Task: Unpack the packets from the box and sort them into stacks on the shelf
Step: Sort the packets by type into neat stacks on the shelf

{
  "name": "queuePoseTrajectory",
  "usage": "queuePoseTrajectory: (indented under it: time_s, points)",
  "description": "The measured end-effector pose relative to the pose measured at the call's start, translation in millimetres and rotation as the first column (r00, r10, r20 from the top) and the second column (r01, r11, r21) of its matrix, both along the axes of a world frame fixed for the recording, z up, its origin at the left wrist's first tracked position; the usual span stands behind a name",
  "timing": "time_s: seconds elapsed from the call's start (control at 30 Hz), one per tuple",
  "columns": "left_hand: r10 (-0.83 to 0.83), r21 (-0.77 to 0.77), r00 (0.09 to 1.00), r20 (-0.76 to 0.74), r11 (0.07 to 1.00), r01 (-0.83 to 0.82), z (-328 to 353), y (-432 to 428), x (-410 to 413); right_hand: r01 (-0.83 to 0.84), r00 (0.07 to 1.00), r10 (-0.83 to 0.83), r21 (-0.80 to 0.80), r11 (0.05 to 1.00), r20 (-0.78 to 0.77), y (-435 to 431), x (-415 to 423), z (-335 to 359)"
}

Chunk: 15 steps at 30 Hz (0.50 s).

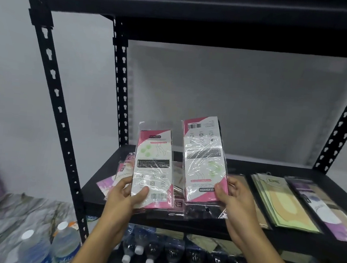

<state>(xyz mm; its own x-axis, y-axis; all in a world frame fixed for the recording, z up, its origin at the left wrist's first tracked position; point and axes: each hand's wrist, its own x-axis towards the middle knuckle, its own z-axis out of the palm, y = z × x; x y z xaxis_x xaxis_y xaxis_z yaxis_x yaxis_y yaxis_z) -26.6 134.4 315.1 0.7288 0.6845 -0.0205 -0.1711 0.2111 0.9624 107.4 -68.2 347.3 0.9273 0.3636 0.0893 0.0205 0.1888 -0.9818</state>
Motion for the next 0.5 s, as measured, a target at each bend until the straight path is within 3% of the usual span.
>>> queuePoseTrajectory:
  time_s: [0.5]
  points:
    - [-0.031, -0.006, 1.0, -0.003, 1.0, 0.031, 2.4, -17.2, 3.0, 0.066, 0.997, -0.066, -0.003, 0.998, 0.044, -28.1, 6.1, 0.1]
